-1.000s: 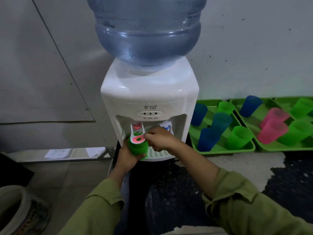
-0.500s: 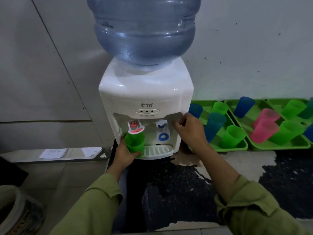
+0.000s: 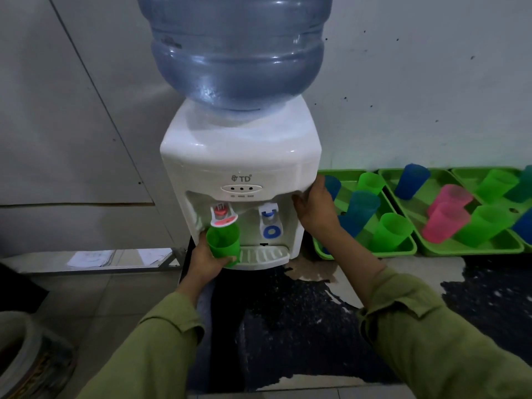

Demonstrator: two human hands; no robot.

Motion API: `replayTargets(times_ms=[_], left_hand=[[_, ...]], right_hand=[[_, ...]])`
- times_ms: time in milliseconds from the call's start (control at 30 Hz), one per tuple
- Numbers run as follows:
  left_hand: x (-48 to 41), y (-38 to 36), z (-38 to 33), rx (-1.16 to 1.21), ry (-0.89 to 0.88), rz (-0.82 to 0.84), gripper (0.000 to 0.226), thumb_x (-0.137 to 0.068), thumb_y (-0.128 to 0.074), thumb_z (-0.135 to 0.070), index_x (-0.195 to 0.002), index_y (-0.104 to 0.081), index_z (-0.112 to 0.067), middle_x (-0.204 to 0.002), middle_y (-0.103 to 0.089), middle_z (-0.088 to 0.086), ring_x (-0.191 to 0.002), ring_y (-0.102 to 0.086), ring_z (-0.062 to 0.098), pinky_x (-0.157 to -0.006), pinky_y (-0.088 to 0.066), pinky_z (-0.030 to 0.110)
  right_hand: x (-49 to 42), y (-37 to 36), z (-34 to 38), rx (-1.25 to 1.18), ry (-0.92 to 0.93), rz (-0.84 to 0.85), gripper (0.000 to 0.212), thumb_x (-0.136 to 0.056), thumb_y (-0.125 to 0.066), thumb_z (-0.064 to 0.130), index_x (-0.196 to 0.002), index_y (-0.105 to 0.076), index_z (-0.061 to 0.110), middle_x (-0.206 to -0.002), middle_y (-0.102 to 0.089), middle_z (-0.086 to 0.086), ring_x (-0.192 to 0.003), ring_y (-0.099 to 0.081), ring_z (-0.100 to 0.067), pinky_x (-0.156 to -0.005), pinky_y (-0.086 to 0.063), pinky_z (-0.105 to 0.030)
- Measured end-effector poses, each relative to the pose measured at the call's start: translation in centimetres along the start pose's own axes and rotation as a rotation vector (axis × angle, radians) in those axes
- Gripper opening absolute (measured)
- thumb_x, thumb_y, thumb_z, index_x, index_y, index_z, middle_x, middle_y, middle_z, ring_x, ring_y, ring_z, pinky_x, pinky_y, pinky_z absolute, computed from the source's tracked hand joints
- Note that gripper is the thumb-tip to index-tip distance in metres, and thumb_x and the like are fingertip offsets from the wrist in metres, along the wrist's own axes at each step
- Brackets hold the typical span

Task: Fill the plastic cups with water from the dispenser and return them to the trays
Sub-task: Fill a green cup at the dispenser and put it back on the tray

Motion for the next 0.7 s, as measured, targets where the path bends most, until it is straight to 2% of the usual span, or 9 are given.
replayTargets(times_ms=[100,233,367,567,700], left_hand=[[-0.1,0.0,0.2,0.013,0.006,-0.006,0.089,-0.054,-0.085,0.006,-0.128,-0.038,-0.006,-0.113,-0.055,0.004,-0.105,-0.053,0.018,-0.089,-0.041,0.030],[-0.1,-0.1,-0.1,0.028,0.027,-0.008,0.091,-0.055,-0.084,0.007,-0.132,-0.036,-0.004,-0.121,-0.056,0.012,-0.109,-0.053,0.021,-0.092,-0.042,0.031],[0.4,0.0,-0.7,-0.003,0.020,-0.023,0.089,-0.056,-0.084,0.007,-0.130,-0.037,-0.002,-0.122,-0.057,0.016,-0.107,-0.053,0.019,-0.087,-0.040,0.027],[1.0,0.0,-1.6,0.019,0.040,-0.024,0.089,-0.059,-0.081,0.010,-0.134,-0.034,-0.002,-0.126,-0.055,0.018,-0.106,-0.050,0.016,-0.085,-0.040,0.024],[1.0,0.0,-1.7,-0.018,0.041,-0.037,0.091,-0.059,-0.081,0.008,-0.135,-0.033,-0.002,-0.126,-0.054,0.019,-0.104,-0.048,0.014,-0.080,-0.037,0.014]], right_hand=[[0.0,0.0,0.0,-0.008,0.027,0.008,0.041,-0.090,-0.055,0.020,-0.119,-0.034,-0.001,-0.110,-0.052,-0.020,-0.093,-0.055,-0.033,-0.064,-0.038,-0.032],[-0.2,0.0,0.0,-0.002,0.042,0.012,0.042,-0.089,-0.055,0.019,-0.119,-0.035,-0.002,-0.113,-0.050,-0.021,-0.096,-0.054,-0.034,-0.071,-0.046,-0.038],[-0.2,0.2,-0.1,-0.017,0.027,0.017,0.043,-0.089,-0.056,0.018,-0.120,-0.034,-0.003,-0.114,-0.050,-0.022,-0.097,-0.054,-0.035,-0.076,-0.049,-0.045],[-0.2,0.3,0.0,0.008,0.049,0.021,0.043,-0.088,-0.056,0.016,-0.119,-0.035,-0.005,-0.113,-0.050,-0.024,-0.099,-0.053,-0.036,-0.075,-0.047,-0.044],[-0.4,0.1,-0.1,0.026,0.058,0.021,0.042,-0.089,-0.056,0.016,-0.118,-0.035,-0.006,-0.111,-0.050,-0.025,-0.097,-0.053,-0.038,-0.074,-0.047,-0.043]])
Point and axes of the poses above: each hand's wrist, its own x-axis away from the middle knuckle, its own y-axis out of the back of the hand, z = x × y, the point moved 5 cm from there along -x, towards the middle knuckle
